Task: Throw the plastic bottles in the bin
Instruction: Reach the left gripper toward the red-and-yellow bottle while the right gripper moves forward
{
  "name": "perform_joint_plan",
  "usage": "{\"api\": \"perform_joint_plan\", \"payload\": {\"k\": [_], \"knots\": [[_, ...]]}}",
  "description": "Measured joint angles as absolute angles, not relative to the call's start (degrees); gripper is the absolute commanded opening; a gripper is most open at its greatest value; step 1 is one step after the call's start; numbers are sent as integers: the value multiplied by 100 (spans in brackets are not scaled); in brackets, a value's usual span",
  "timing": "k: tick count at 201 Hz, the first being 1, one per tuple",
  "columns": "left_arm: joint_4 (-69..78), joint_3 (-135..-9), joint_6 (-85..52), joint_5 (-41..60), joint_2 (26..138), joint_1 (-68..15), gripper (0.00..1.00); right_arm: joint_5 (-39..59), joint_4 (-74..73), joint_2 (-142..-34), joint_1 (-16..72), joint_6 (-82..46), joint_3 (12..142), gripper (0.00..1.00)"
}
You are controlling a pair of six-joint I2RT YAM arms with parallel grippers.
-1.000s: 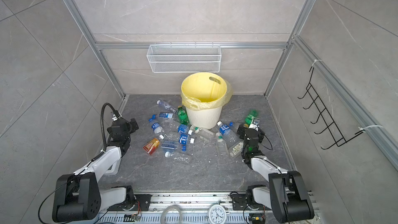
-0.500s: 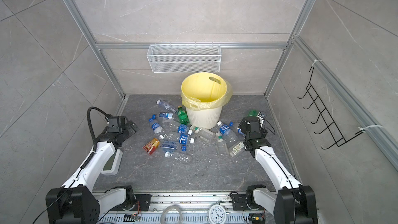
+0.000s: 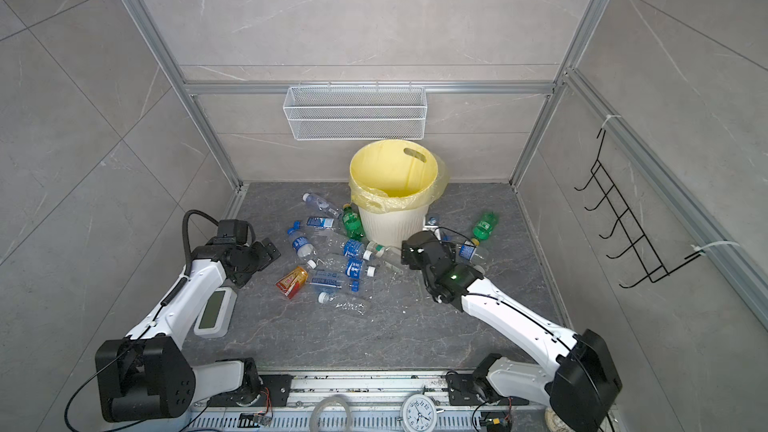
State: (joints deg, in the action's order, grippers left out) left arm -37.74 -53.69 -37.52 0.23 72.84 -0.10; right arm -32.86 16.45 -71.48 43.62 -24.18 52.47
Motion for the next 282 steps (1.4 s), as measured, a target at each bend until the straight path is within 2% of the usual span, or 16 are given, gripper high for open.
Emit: {"api": "perform_joint_plan", "payload": {"k": [22,49,176,228,282], "knots": [[-3846,-5376,-3717,202,7284,-305,100,-3433,1793,-7559,4967,-2477,5616,99],[-3994,-5376,-3603,250,7303,-644,100,-3450,1964,-7793,5258,-2700,5848,100],[-5271,-5736,-2523,-161,7634,-650,100,-2912,2316,-7977,5282,-2945,6007,100],[-5382,-5769,-2224,-272,7658,-714,100,-2639,2314,-8176,5282,-2991,6106,100],[-5382,-5769,-2073,-311,8160,-996,99,-2276,2233,-8488,5282,-3004,6283,100]]}}
